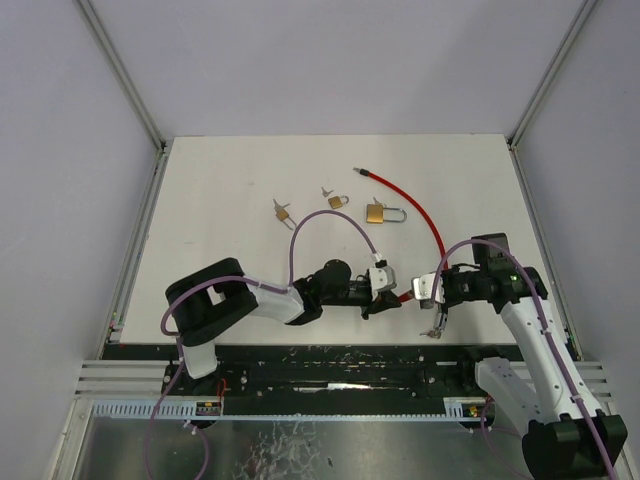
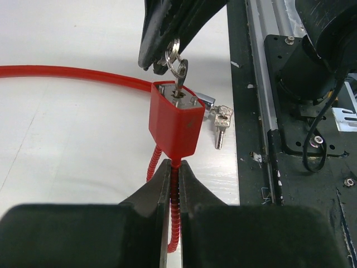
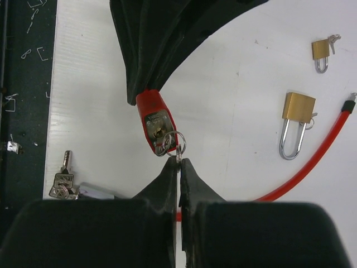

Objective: Lock with the key
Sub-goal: Lock the lock.

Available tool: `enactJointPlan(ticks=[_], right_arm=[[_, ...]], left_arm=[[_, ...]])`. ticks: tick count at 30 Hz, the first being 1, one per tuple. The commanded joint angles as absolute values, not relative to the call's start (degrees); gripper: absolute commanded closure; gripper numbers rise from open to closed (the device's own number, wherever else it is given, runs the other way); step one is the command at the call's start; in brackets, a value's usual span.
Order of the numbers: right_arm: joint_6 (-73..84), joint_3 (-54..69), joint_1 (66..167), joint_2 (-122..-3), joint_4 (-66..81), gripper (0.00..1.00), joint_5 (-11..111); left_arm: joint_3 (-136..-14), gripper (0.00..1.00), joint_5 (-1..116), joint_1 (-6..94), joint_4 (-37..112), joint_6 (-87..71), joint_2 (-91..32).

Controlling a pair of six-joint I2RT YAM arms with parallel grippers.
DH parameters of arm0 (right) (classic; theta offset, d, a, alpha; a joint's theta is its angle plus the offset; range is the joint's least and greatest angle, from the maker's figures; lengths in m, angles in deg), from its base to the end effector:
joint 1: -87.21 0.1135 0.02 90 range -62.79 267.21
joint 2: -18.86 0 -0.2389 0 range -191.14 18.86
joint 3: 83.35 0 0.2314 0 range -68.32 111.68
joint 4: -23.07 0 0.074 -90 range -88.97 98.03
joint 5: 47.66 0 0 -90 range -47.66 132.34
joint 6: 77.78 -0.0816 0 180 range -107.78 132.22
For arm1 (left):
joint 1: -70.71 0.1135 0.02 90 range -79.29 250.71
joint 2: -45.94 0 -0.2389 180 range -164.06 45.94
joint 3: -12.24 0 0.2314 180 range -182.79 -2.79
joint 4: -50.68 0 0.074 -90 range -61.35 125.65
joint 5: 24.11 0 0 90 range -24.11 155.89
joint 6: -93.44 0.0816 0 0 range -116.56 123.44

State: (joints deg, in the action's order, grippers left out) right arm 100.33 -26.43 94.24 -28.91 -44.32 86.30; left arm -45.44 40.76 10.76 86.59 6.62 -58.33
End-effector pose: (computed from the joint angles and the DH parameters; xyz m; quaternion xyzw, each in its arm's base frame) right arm 0.1496 0.0755 0.2143 -0.7274 0.5262 0.1087 0.4268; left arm 0.1619 -0.3491 0.1495 0.5116 0.5676 -0.4435 0.4684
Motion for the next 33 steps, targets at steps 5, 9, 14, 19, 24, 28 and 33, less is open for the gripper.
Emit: enactJointPlan(ticks=[5,9,14,19,24,28,33], right_arm=[[111.5,-23.6,94.5,-22.0,-48.2,0.99,86.1],[116.7,-24.1,94.5,-21.0,-52.2,0.94,85.5],[117.9,-26.9,94.5,-19.3,-51.8,0.84,83.4],[117.0,-27.8,94.5,-18.1,-52.1,0.78,82.9],[117.1,-29.1,94.5,-17.6,-54.7,0.76,83.1],[101.0,-27.1,94.5,-17.8,-49.2,0.7,85.6],[83.8,-21.3,94.5,-22.1,-44.1,0.47,90.9]], left_arm=[[-47.5,1.0,42.6,11.2,87.6,5.8,-57.8],[-48.1,1.0,44.2,11.4,86.7,5.2,-58.0],[-48.0,1.0,46.1,11.9,86.8,4.1,-57.9],[-48.1,1.0,48.4,12.3,87.0,3.2,-57.9],[-47.1,1.0,51.6,12.3,88.7,3.3,-57.3],[-45.7,1.0,51.9,12.2,90.7,4.2,-56.7],[-45.8,1.0,51.4,11.6,90.3,5.8,-56.9]])
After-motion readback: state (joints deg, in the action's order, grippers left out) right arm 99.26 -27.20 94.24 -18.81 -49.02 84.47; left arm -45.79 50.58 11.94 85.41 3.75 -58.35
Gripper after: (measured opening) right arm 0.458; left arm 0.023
